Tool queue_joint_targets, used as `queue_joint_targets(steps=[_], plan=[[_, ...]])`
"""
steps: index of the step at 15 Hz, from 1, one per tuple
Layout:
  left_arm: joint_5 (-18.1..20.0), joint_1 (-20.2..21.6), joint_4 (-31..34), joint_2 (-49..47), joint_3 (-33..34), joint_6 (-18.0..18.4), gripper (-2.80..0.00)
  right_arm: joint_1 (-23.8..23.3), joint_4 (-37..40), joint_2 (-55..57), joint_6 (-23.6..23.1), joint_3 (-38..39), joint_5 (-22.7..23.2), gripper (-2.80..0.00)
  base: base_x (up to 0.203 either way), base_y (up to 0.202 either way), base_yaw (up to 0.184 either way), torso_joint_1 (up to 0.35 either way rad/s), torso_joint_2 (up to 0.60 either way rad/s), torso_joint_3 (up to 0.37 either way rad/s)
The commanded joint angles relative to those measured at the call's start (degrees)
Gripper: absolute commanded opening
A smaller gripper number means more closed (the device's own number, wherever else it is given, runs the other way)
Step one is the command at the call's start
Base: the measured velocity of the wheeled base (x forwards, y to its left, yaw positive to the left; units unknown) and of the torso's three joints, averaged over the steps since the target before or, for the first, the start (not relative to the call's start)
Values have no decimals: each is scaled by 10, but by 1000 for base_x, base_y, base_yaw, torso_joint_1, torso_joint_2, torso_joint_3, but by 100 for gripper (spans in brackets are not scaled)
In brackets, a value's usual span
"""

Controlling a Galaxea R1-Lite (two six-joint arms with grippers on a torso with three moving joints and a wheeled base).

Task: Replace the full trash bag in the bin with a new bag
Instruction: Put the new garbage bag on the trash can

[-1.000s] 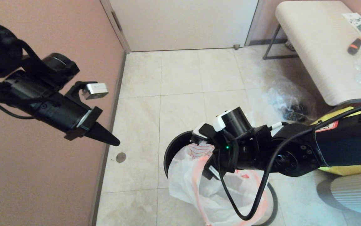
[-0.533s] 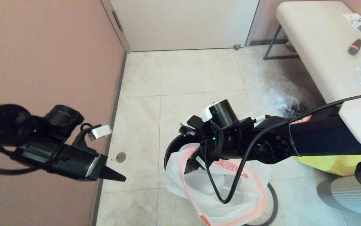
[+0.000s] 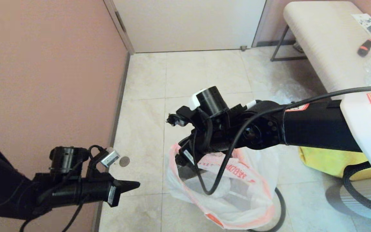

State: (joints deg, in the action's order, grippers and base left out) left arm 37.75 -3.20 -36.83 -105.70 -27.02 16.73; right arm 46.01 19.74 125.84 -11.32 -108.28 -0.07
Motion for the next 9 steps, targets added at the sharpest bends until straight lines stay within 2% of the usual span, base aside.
queue_joint_targets(steps=[1, 3, 5, 6, 9], plan=[[2, -14, -201, -74, 21, 0, -280, 4, 32, 16, 30, -43, 28, 0, 0, 0, 0, 0, 0, 0], [-2, -34, -251, -69, 53, -24, -280, 0, 33, 15, 35, -42, 31, 0, 0, 0, 0, 0, 0, 0], [-12, -37, -257, -36, 74, -38, -280, 0, 35, 16, 36, -42, 33, 0, 0, 0, 0, 0, 0, 0], [-13, -37, -260, -36, 79, -38, 0, 0, 34, 18, 36, -42, 38, 0, 0, 0, 0, 0, 0, 0], [4, -37, -322, -72, 124, -7, 0, 5, 30, 24, 42, -42, 42, 0, 0, 0, 0, 0, 0, 0]])
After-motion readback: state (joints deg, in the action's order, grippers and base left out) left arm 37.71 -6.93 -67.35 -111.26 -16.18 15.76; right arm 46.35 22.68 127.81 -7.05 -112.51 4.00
